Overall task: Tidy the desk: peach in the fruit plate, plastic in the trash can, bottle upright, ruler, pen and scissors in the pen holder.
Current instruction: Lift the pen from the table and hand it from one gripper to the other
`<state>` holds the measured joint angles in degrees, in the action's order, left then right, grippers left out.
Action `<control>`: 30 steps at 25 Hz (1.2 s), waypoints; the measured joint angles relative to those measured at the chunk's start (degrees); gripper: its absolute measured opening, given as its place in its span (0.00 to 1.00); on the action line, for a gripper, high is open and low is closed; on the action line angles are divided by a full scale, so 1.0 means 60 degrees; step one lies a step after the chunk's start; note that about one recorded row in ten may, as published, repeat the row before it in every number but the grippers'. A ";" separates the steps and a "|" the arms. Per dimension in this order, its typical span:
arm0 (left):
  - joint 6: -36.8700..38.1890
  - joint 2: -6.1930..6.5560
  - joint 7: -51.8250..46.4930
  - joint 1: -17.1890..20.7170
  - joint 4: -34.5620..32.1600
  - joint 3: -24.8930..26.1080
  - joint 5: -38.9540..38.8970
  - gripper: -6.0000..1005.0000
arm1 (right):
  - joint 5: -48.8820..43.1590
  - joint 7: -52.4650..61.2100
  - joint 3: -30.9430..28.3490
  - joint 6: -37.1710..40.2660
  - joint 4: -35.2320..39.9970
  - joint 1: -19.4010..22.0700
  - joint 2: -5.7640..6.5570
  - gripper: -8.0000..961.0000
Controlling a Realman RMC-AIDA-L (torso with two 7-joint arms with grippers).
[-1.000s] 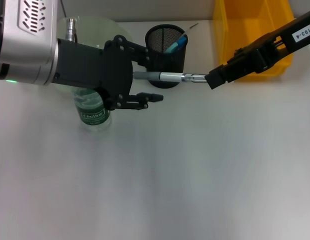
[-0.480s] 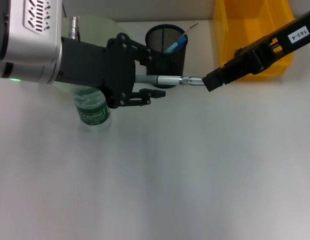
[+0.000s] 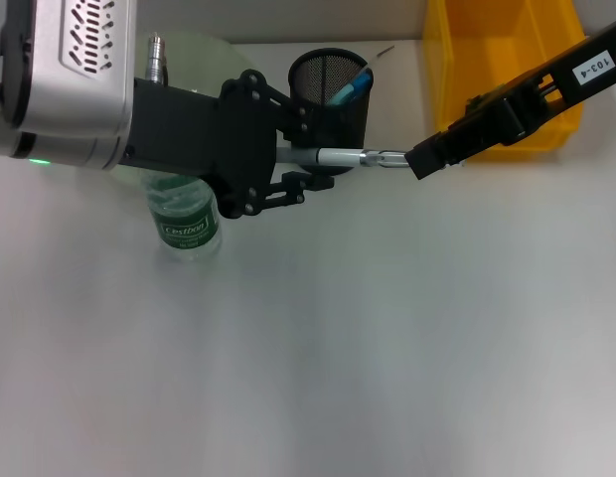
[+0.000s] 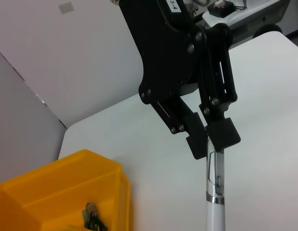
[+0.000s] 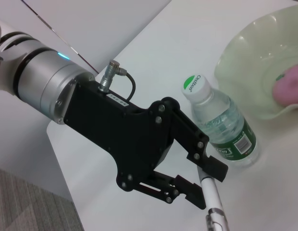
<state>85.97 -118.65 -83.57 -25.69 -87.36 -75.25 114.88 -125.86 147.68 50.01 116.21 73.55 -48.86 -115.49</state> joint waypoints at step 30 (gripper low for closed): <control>-0.0646 -0.0013 0.0024 0.0052 0.0004 -0.0472 0.0213 0.16 | 0.0014 -0.0103 -0.0002 0.0000 -0.0103 0.0043 -0.0009 0.21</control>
<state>82.10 -118.73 -83.42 -25.38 -87.34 -78.08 116.15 -125.77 147.06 50.00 116.21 72.93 -48.60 -115.54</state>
